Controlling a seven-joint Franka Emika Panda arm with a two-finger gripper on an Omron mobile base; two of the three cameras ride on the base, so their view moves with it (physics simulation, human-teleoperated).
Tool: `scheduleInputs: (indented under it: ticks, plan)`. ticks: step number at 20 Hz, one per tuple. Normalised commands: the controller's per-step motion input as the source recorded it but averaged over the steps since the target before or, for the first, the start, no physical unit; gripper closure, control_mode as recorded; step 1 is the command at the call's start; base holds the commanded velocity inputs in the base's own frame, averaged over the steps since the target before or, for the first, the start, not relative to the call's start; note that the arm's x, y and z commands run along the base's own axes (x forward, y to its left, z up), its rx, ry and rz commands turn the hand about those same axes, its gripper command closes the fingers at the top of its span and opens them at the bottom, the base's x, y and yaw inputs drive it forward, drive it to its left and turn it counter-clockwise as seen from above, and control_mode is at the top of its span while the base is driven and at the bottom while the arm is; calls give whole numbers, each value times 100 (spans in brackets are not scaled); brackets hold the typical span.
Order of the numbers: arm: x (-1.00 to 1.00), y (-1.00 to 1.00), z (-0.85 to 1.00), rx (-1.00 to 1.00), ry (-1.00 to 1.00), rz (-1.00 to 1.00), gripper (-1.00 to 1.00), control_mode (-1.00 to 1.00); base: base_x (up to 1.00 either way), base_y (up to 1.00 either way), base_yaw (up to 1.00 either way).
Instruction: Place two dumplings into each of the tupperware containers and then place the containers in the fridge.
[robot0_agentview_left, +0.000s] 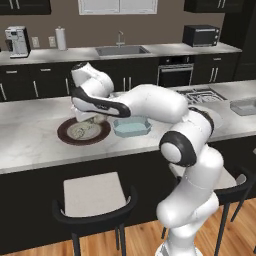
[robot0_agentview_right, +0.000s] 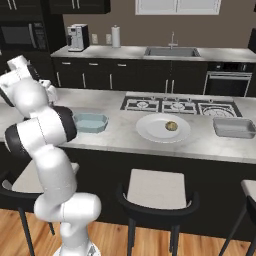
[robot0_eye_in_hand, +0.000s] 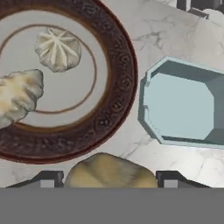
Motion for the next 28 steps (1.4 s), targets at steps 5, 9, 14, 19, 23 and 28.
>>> scheduleInputs:
  ticks: [5,9,14,19,23,28]
  plan:
    - [-40,-100,0,6,-9,-19,100,-100,0,0,0]
    - [4,-100,0,4,6,-21,100,-100,0,0,0]
    - [44,-76,0,3,5,-15,100,-100,0,0,0]
    - [71,-18,0,0,2,-6,100,-100,0,0,0]
    - [54,0,-1,0,0,-5,100,-100,0,0,0]
    - [23,0,-22,-3,0,-3,100,-100,0,0,0]
